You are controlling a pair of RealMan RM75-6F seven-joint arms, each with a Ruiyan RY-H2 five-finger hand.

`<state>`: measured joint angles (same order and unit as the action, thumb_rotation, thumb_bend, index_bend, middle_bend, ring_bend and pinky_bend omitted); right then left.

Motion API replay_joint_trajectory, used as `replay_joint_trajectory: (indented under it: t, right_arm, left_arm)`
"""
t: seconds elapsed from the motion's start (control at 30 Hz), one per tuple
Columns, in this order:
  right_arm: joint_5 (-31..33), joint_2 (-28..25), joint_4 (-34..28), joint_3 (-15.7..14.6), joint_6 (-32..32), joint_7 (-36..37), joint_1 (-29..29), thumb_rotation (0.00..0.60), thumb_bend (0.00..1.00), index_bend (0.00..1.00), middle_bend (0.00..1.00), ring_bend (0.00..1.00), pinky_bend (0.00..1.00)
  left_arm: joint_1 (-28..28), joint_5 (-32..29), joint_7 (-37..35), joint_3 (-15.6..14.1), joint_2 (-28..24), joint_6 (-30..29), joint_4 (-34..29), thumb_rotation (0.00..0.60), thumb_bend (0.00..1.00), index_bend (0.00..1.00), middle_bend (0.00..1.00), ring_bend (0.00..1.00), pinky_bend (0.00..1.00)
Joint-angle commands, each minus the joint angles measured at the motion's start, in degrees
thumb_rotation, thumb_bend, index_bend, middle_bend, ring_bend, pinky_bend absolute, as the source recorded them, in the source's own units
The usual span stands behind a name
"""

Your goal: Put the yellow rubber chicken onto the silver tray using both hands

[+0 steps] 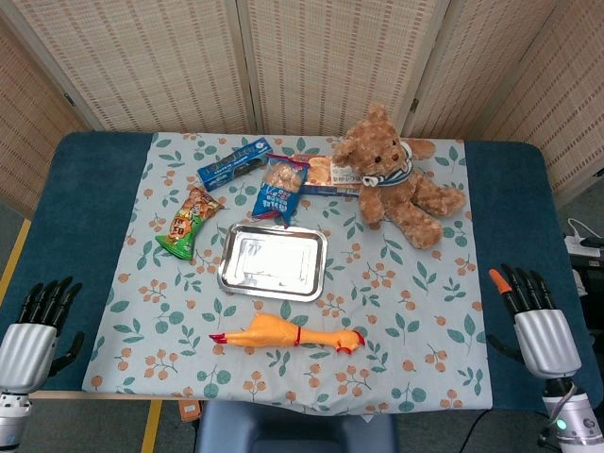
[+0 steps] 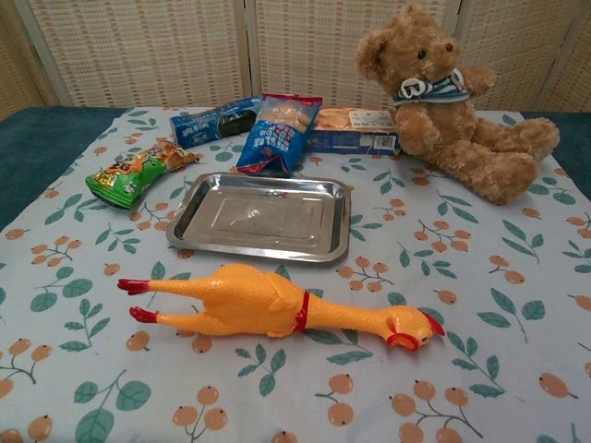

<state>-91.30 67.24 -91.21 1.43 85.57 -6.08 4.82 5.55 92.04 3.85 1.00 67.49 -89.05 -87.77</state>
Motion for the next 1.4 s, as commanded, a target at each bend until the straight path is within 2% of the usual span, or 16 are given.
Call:
replay_joint_trajectory:
  t: [0.03,0.33,0.43,0.63,0.73,0.9,1.17,1.4]
  right_arm:
    - [-0.4,0.4,0.1,-0.5,0.1,-0.5,-0.2,0.6,0.11,0.0,0.0,0.0,0.0]
    - [-0.6,1.2,-2.4,-1.9,-2.6,-1.0,0.4,0.6,0.11,0.0,0.0,0.0,0.0]
    - [-0.9,2.6,-5.0,-2.2,-5.7,-2.7,2.1,0.6,0.11,0.0,0.0,0.0,0.0]
    - [1.7,4.2,-14.3,-1.7,-15.6,-8.0,7.3,0.6,0.15,0.0,0.02,0.0,0.0]
    - [3.2,7.5,-16.4,-0.7,-17.8,-14.1,9.1,0.6,0.19,0.05,0.07,0.0,0.01]
    - [8.5,16.0,-16.1,1.6,-20.6,-24.5,11.9,0.6,0.23,0.23,0.13,0.02,0.03]
    - [19.1,27.8,-11.7,4.1,-23.1,-36.5,16.3,0.6,0.24,0.24,0.14,0.03,0.03]
    - [23.3,33.5,-9.1,4.2,-23.0,-40.3,18.8,0.6,0.24,0.24,0.15,0.04,0.04]
  left_arm:
    - [-0.1,-0.3,0.2,-0.1,0.0,0.4,-0.4,0.6,0.43,0.0,0.0,0.0,0.04]
    - [0.4,0.2,-0.9,-0.6,-0.4,1.5,-0.9,0.6,0.43,0.0,0.0,0.0,0.04]
    - [0.8,0.3,-1.9,-0.8,-0.6,2.3,-1.0,0.6,0.43,0.0,0.0,0.0,0.04]
    - [2.1,0.5,-2.5,-1.5,-0.8,5.2,-1.1,0.6,0.43,0.0,0.0,0.0,0.04]
    - [2.3,0.2,-2.5,-1.6,-1.1,5.9,-1.4,0.6,0.43,0.0,0.0,0.0,0.04]
    - [2.2,0.3,-3.9,-1.8,-1.8,5.5,-1.5,0.6,0.44,0.0,0.0,0.0,0.04]
    - [1.9,0.3,-6.6,-2.1,-3.1,5.2,-1.6,0.6,0.45,0.0,0.0,0.0,0.04]
    - [2.0,0.2,-8.5,-2.3,-3.7,5.5,-1.2,0.6,0.46,0.0,0.0,0.0,0.04]
